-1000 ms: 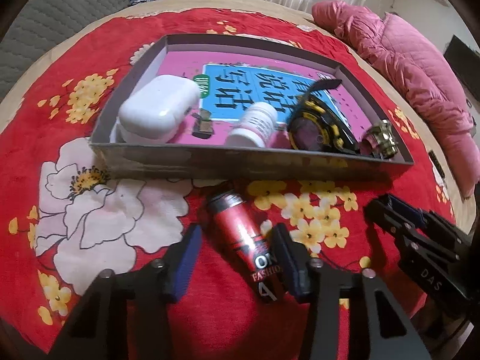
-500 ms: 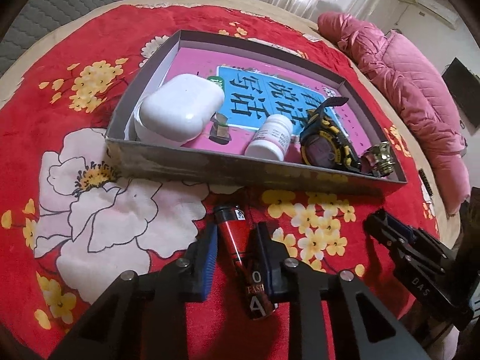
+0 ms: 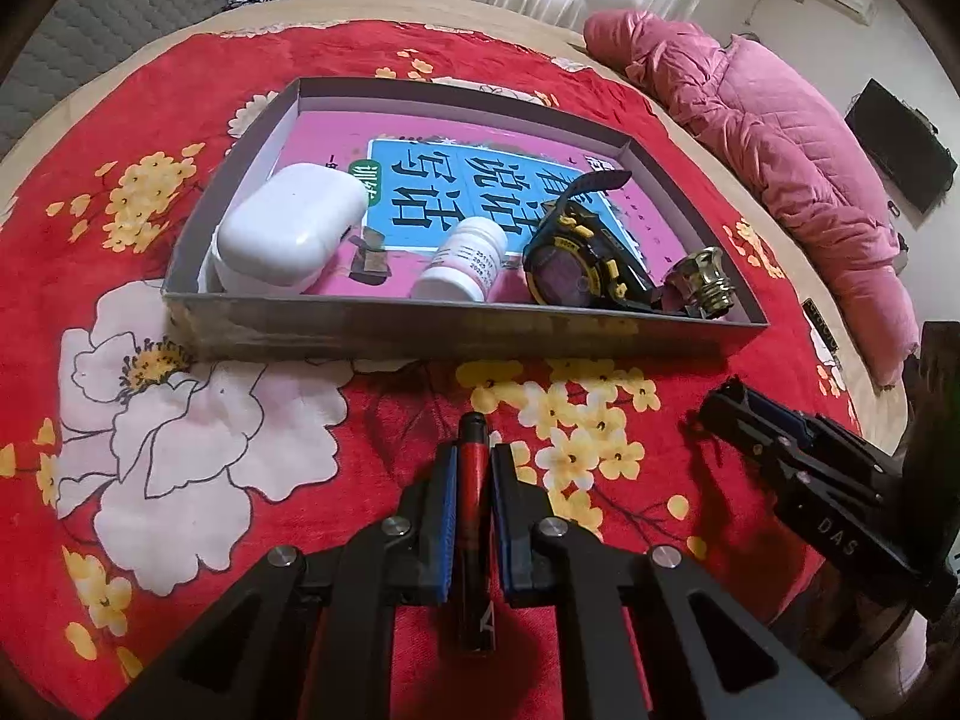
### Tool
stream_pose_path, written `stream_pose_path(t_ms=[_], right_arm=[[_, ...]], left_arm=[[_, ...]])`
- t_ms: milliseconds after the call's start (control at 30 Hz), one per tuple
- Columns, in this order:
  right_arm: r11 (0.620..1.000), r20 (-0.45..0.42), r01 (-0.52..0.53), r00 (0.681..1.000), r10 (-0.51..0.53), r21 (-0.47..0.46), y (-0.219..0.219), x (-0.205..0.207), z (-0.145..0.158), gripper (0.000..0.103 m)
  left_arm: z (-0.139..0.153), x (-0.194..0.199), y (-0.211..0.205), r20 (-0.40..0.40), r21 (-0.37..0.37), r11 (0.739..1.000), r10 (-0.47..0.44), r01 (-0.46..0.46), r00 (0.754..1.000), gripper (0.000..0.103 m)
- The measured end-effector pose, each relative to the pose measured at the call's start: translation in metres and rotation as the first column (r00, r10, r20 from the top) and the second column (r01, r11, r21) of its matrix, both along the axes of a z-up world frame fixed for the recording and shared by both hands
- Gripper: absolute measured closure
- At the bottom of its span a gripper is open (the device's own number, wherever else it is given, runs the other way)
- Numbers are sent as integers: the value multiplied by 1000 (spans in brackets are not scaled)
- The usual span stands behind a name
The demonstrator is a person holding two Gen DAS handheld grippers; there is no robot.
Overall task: Organize rigid objects
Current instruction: 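Grasp the red lighter with the left tool while the right tool grasps the small black clip, then carry the red lighter with the left tool while the right tool carries the black clip into the box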
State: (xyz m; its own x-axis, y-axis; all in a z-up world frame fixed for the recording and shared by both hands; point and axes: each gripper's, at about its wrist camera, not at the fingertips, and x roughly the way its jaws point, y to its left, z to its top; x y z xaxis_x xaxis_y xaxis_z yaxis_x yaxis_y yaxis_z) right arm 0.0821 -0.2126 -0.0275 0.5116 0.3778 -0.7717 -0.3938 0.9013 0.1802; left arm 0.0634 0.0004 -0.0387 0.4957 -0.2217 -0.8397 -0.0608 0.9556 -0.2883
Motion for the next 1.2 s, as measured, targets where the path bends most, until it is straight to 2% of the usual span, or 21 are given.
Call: stream_pose_path(t_ms=[233, 467, 667, 1000, 1200], right_arm=[[999, 56, -18, 998, 16, 26, 0, -9, 18, 71], [998, 136, -59, 989, 53, 38, 11, -18, 36, 71], [996, 169, -81, 983, 76, 24, 19, -23, 43, 71], [998, 209, -54, 977, 44, 40, 20, -12, 54, 71], [998, 232, -41, 972, 30, 43, 19, -3, 59, 71]], left_arm=[[17, -8, 3, 63, -23, 1000, -1, 2, 998, 92], [37, -10, 9, 131, 0, 1000, 14, -14, 991, 92], [57, -9, 12, 205, 20, 999, 24, -29, 978, 92], [66, 1, 18, 248, 48, 997, 43, -56, 968, 92], [63, 9, 24, 246, 54, 996, 59, -75, 967, 92]])
